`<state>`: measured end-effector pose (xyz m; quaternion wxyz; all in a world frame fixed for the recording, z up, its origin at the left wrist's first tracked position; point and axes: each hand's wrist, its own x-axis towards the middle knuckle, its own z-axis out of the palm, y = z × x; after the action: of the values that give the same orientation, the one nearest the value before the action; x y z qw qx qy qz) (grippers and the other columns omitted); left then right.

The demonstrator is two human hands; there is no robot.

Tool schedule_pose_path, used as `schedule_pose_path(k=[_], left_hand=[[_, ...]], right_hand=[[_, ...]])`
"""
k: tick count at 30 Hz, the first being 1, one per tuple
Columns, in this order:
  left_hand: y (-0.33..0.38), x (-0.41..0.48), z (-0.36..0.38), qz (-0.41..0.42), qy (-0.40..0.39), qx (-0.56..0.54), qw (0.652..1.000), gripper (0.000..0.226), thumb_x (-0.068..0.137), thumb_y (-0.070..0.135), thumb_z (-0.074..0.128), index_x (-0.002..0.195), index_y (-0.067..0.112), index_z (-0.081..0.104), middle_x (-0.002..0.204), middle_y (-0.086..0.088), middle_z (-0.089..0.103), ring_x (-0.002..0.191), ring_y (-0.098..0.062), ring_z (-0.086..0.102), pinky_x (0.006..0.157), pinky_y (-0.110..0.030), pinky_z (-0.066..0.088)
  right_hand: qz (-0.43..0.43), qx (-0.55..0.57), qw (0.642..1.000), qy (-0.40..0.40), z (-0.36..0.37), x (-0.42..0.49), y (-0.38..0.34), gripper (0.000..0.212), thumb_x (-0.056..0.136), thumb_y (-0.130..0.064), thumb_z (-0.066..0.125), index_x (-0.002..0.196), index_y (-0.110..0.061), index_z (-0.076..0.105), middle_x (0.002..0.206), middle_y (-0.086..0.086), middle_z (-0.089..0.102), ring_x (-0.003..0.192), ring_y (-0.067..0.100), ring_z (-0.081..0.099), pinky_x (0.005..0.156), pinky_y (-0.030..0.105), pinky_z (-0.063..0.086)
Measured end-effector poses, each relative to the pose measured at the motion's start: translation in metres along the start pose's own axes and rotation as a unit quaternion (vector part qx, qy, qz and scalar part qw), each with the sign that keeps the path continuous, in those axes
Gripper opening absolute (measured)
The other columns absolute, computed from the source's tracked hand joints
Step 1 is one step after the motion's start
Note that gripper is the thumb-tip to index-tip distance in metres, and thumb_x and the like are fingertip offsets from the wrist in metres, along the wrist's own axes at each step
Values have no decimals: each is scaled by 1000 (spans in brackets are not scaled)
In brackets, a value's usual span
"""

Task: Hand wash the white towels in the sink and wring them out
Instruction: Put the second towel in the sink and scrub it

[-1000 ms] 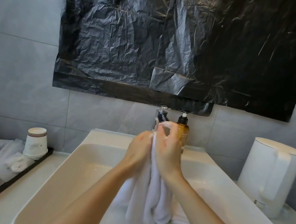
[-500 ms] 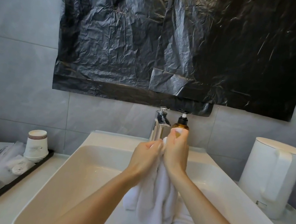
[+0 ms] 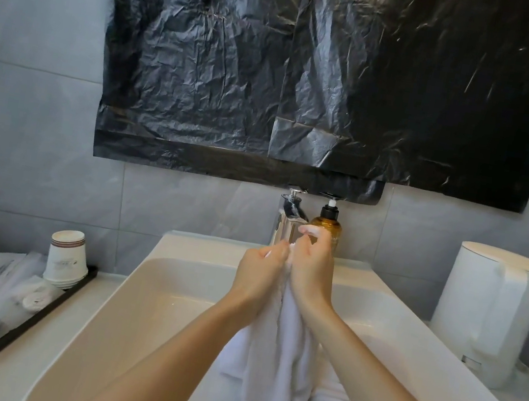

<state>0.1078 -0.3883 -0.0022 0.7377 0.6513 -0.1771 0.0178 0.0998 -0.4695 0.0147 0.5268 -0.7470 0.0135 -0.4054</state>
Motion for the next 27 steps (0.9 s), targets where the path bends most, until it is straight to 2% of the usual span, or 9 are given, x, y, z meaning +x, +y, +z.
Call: schedule_pose_path(k=[3,7,11,15,17,19,22,25,27], left_hand=[[2,5,-6,1,81,-10,997,28,94,35,47,74,15,52,69,-7,45,68,-18,40,63,-30,32],[-1,-1,-3,5,26,19,999,30,89,38,50,69,16,51,67,-6,46,67,-18,43,63,-30,34],[-6,11,-10,-7,160,98,982,48,93,40,44,51,18,50,59,-1,54,63,-25,47,64,-33,38],[-13,8,-5,-1,40,58,997,40,86,50,44,58,22,46,62,0,50,67,-19,45,66,-33,35],[-10,10,-5,-6,75,82,994,41,86,45,44,54,20,45,60,2,51,65,-21,43,65,-34,36],[-6,15,-12,-23,153,136,978,39,92,40,42,64,18,58,73,-5,64,74,-29,53,72,-36,43],[-5,11,-27,6,192,348,918,28,101,35,36,93,18,57,105,-4,67,103,-28,57,89,-36,37],[2,5,-22,122,104,260,952,41,105,38,27,110,18,62,114,1,65,109,-20,57,92,-35,37],[2,7,-10,77,-5,200,977,60,101,56,18,113,19,65,116,-5,65,107,-23,58,89,-35,41]], right_hand=[[-105,-41,993,-21,1,-20,-5,17,97,-10,41,104,-20,52,77,-19,52,71,0,55,65,30,41],[-5,2,1000,9,3,2,-3,17,97,-7,41,108,-13,53,93,-11,54,94,13,57,80,29,42],[-82,-57,993,-62,6,-23,-3,15,97,-12,42,105,-22,49,81,-14,54,79,14,58,67,33,43],[24,1,1000,9,4,-3,-2,16,97,-9,39,107,-15,50,93,-4,54,97,22,58,70,29,35],[-18,-2,1000,-4,1,-11,-4,13,98,-9,39,104,-17,48,87,-8,54,87,3,60,68,27,36],[-85,3,994,-75,4,-24,-9,13,99,-8,40,104,-16,49,82,-16,52,80,-15,55,64,14,39],[-72,60,995,-37,4,-5,-13,8,98,-8,44,102,-12,49,89,-15,49,82,-12,51,71,8,36],[-52,61,996,-27,-5,11,-12,7,100,-16,46,98,-10,44,87,-12,45,78,-8,49,74,18,34],[-64,31,997,-44,-12,9,-6,12,100,-25,45,99,-14,42,89,-10,48,79,-1,50,76,28,37]])
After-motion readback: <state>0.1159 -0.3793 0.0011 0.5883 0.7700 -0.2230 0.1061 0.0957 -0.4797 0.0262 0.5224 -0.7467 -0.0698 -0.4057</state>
